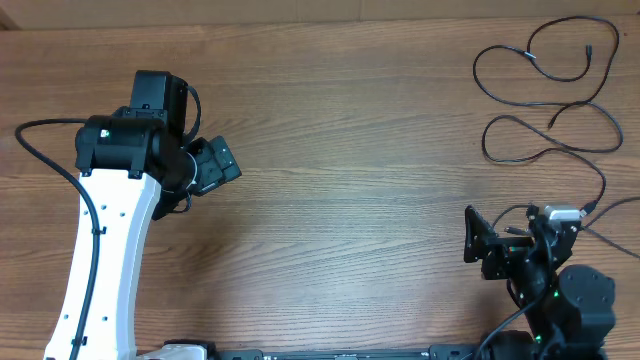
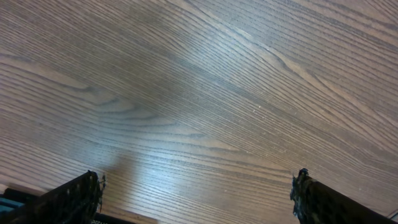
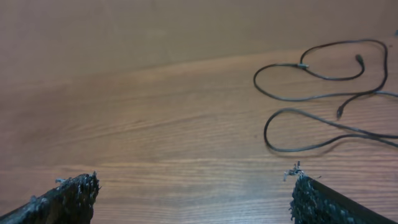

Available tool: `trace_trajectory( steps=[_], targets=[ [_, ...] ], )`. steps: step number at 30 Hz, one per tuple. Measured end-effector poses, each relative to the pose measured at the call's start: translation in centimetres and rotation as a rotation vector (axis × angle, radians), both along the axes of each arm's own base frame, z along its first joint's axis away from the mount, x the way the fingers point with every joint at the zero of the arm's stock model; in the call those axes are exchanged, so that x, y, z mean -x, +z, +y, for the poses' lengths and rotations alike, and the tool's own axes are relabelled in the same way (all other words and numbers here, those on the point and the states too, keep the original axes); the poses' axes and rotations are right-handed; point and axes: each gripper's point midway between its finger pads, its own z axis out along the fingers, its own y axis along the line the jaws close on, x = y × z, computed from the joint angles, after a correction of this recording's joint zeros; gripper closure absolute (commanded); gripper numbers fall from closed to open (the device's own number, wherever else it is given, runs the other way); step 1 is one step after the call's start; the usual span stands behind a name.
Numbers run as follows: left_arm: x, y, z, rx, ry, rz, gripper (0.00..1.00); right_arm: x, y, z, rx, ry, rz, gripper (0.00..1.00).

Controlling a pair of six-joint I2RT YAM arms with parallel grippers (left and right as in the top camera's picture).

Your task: Untangle cables

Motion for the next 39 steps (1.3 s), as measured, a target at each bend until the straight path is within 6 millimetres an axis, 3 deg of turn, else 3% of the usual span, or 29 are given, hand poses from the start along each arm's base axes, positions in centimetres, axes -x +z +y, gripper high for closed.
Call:
trace_trajectory(
  steps=[6,19,25,32,39],
  targets=[
    [0.0,0.0,0.0,0.000,0.000,0.000,0.00,-0.7,-1.6,-0.5,-0.001,-0.018,-0.081,0.00],
    [0.0,0.0,0.0,0.000,0.000,0.000,0.00,-1.8,-2.6,-0.3,-0.004,-0.001,-0.265,0.00],
    [0.0,0.0,0.0,0.000,0.000,0.000,0.00,-2.3,-4.0,-0.1,-0.005,0.008,-0.255,0.00],
    [0.0,0.0,0.0,0.000,0.000,0.000,0.01,-2.6,-3.4,0.5,0.018,0.036,-0.319,0.00],
    [0.0,0.0,0.0,0.000,0.000,0.000,0.00,-3.0,-4.9,0.6,0.027,0.045,-0.319,0.00]
  ],
)
